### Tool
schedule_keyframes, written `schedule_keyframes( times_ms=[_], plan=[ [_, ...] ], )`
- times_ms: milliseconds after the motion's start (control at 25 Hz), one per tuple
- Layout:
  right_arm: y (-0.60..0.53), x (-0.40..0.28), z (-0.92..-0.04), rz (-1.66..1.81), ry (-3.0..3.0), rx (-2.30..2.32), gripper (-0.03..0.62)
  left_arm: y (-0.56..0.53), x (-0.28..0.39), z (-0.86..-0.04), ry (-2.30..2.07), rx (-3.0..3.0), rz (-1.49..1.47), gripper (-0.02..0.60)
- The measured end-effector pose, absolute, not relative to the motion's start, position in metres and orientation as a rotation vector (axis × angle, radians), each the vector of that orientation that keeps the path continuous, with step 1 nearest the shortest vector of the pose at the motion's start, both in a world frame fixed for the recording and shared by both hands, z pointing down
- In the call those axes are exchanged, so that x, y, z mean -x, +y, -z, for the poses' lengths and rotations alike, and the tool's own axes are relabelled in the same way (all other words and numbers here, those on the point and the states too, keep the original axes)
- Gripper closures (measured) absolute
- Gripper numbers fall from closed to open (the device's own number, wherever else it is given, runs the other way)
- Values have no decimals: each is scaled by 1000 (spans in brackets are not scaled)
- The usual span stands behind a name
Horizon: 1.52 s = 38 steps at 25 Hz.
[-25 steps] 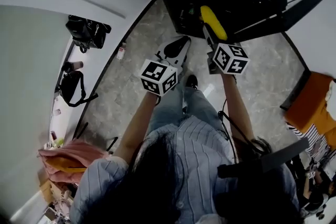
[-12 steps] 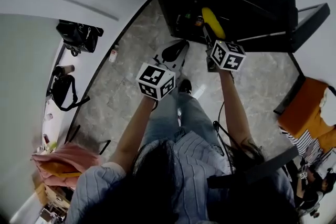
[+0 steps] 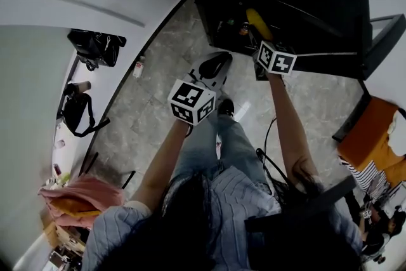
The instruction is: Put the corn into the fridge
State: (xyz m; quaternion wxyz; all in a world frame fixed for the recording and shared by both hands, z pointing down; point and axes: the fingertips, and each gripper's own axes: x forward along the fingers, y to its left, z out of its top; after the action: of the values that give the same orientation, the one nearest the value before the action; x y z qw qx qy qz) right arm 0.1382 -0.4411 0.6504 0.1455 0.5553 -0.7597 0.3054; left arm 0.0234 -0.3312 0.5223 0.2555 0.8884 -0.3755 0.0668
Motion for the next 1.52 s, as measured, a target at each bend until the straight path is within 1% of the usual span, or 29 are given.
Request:
schedule_keyframes(
  times_ms=[280,560,960,1240,1520],
  plan=[
    [-454,-129,-678,-800,-2117,-1527,338,-338,-16,-532,-1012,-2405,-194,549],
    [-469,-126,-682,-761,-2121,-1515,339,-336,-11,-539,-1007,-2399,-204,549],
    [-508,-116,-682,-501,-2087,-1408,339,-327,-6,-557,-1001,-2373,-207,549],
    [-529,-114,-685,-444,-2066,-1387,339,-324,3,-565,-1023,-2355,-210,549],
    [-525,-121,-708,-485,-2004,-1331,339,-321,8,-569,-1037,-2344,-209,549]
  ],
)
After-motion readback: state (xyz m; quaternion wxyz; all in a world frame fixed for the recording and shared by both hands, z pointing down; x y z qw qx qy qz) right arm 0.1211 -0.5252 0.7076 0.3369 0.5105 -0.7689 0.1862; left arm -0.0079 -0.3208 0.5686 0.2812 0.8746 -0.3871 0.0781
